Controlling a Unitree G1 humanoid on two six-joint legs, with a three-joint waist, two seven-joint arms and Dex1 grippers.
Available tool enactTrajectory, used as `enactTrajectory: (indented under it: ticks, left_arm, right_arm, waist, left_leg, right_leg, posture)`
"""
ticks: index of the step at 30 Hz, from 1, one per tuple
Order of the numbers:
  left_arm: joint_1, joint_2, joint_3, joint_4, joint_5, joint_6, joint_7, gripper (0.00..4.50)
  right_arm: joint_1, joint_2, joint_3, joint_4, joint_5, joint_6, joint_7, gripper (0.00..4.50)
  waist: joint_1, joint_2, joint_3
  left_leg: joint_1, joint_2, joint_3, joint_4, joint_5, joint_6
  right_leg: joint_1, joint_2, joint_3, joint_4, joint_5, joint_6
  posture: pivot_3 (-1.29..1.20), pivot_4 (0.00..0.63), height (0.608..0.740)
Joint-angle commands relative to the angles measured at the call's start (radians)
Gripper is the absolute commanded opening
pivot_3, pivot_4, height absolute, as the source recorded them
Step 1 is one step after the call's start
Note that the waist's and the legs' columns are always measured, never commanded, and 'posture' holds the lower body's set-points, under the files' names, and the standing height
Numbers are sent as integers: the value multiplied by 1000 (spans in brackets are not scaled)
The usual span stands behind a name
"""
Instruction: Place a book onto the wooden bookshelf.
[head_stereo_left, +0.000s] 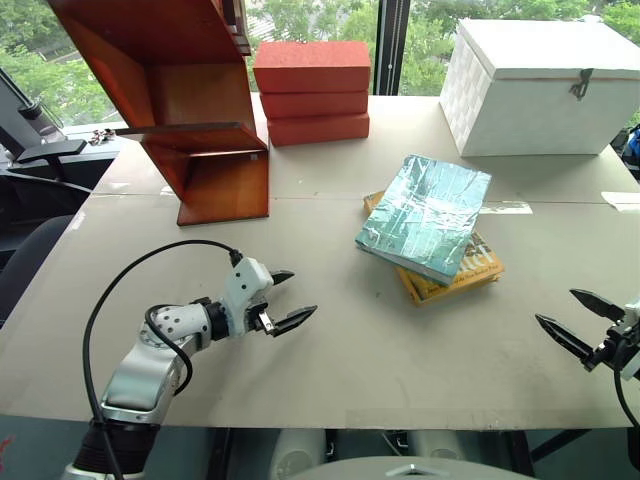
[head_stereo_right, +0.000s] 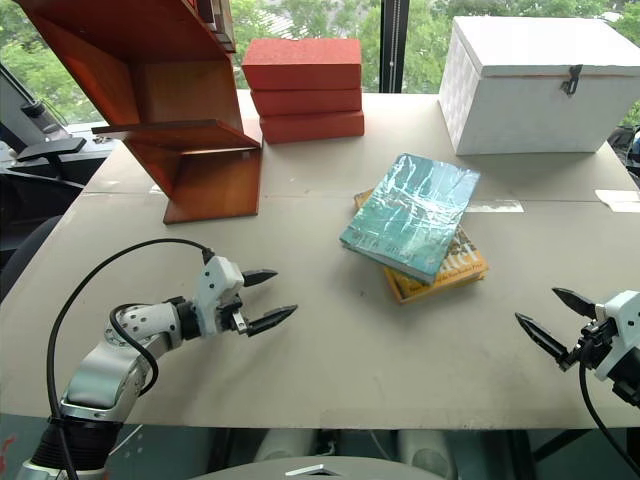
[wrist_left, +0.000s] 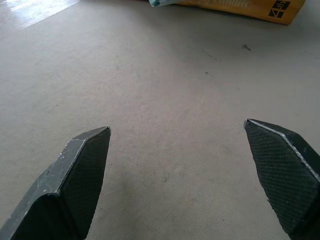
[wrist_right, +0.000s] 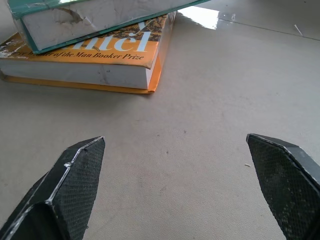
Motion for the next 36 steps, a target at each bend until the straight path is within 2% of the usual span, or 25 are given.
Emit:
enactTrajectory:
  ticks: [1,25,30,36]
  left_arm:
    - [-13,2,10,-12,-5,-12,4,4411]
    - [-34,-8,36,-1,-32,-1,4,4411]
    - [-131,-15,35,48,-89,89,-11,4411]
    - [-371,-21,-27,230,-169,275,-135,4411]
  right_arm:
    - [-17,-19,-17,-1,2,-15,5,4500]
    - [-60,-37,-3,32,-5,-16,32,4500]
    - [-60,-25,-8,13,37,-29,79,4500]
    - [-53,-12,-19,-80,140,-7,145,4500]
  waist:
    - [0,0,0]
    - [0,0,0]
    - [2,0,0]
    - [4,0,0]
  left_leg:
    - [0,0,0,0,0,0]
    - [-1,0,-2,0,0,0]
    - [0,0,-2,1,0,0]
    - [-2,-1,-5,2,0,0]
  right_leg:
    - [0,0,0,0,0,0]
    - [1,0,-2,-1,0,0]
    - [1,0,-3,0,0,0]
    - [2,0,-5,0,0,1]
  posture:
    - [0,150,718]
    - [0,150,718]
    - [0,150,718]
    - [0,150,718]
